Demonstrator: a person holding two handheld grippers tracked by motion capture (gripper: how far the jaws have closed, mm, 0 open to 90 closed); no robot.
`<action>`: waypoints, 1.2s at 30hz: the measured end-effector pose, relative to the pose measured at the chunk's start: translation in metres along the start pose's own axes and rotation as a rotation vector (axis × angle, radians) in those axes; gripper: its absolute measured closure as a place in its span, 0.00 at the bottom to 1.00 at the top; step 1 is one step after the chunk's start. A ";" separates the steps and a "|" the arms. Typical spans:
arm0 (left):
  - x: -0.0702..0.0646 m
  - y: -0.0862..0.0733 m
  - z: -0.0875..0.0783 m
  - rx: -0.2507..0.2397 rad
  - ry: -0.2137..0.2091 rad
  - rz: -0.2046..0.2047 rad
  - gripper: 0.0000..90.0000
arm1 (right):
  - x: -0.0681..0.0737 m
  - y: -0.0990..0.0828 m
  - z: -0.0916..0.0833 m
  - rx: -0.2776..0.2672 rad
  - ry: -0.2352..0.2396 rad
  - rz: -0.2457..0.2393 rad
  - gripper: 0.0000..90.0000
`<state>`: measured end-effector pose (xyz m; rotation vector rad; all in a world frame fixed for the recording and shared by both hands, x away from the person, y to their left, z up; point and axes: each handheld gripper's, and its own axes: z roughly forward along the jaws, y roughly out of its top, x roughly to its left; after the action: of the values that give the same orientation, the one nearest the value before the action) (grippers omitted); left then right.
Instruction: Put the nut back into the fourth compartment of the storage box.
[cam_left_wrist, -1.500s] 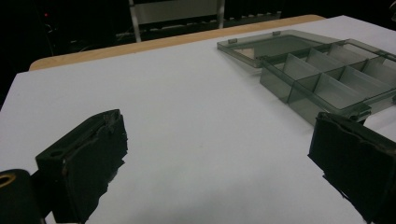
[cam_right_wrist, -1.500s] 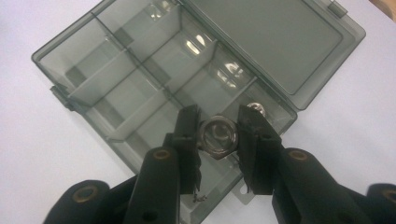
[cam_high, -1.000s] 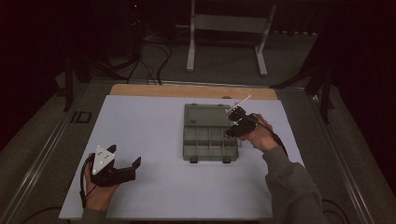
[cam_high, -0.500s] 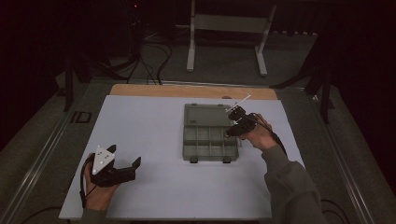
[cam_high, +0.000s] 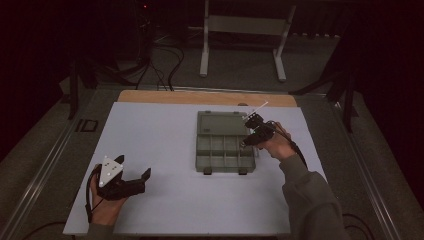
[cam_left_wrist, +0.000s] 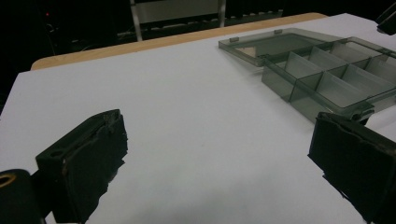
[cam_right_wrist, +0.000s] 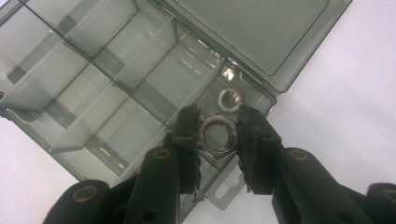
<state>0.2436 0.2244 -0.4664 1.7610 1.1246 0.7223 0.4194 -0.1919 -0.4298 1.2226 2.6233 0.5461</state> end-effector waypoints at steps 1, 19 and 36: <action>0.000 0.000 0.000 0.000 0.000 0.001 0.05 | 0.000 0.000 0.000 0.002 -0.003 0.000 0.78; 0.000 0.000 0.000 -0.001 0.000 0.000 0.05 | -0.002 0.000 0.013 0.035 -0.008 0.021 0.78; 0.000 0.000 0.000 -0.001 -0.001 -0.001 0.05 | -0.005 -0.001 0.013 0.030 -0.009 0.051 0.55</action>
<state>0.2436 0.2241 -0.4665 1.7601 1.1244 0.7215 0.4265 -0.1930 -0.4422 1.3011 2.6089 0.5105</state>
